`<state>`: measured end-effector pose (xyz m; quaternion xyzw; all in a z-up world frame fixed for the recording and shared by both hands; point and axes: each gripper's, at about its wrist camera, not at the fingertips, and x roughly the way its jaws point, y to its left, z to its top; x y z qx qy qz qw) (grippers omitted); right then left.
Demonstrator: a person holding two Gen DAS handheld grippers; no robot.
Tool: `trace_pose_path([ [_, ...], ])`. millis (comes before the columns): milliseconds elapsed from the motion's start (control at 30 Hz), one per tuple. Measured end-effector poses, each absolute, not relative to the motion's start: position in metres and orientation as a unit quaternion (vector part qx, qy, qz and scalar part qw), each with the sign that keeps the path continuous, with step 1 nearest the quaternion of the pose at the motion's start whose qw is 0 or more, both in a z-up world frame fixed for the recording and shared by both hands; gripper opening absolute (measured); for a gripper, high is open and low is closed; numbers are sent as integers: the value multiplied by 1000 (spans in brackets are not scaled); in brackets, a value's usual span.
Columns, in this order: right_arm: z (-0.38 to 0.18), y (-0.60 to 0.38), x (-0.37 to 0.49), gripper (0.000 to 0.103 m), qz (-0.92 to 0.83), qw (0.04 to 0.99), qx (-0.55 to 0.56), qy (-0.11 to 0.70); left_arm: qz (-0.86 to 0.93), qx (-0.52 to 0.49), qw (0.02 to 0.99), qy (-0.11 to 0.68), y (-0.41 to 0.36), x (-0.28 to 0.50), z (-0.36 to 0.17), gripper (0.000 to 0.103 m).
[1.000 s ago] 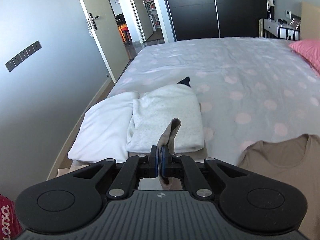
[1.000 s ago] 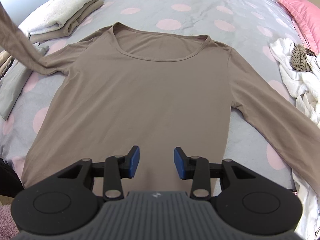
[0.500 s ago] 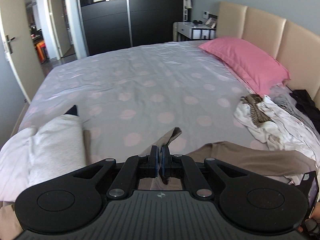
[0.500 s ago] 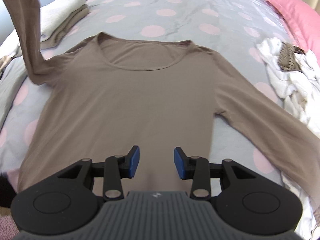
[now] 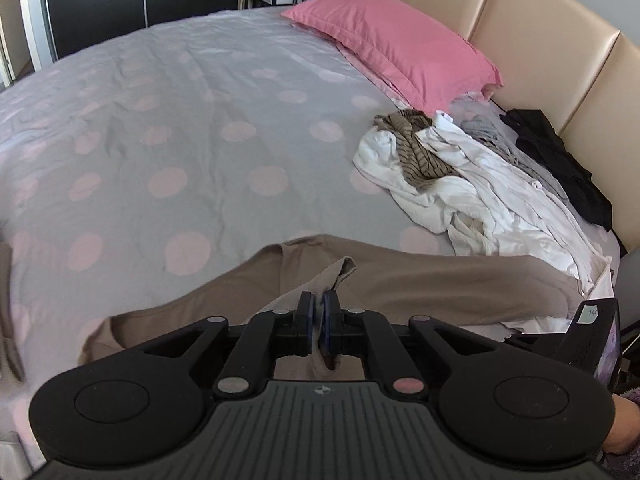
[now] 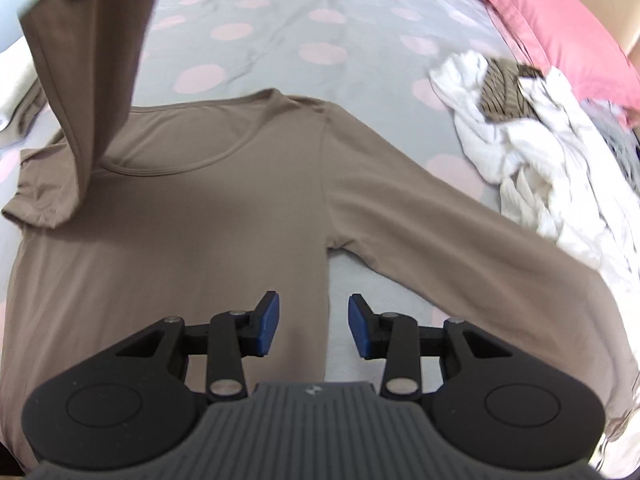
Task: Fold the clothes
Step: 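Lift the sleeve across the top's body with the left gripper and release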
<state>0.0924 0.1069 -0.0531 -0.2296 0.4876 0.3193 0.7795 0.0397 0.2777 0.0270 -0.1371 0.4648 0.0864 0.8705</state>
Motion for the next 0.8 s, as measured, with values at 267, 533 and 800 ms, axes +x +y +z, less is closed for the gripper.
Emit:
trace_pose_path([
  [267, -64, 106, 108, 41, 299, 779, -211, 510, 77, -156, 861, 478, 285, 37, -7, 25],
  [533, -51, 113, 140, 41, 322, 760, -134, 549, 159, -133, 843, 497, 336, -27, -20, 28],
  [800, -61, 157, 173, 39, 327, 762, -117, 547, 273, -125, 818, 491, 416, -105, -47, 28],
])
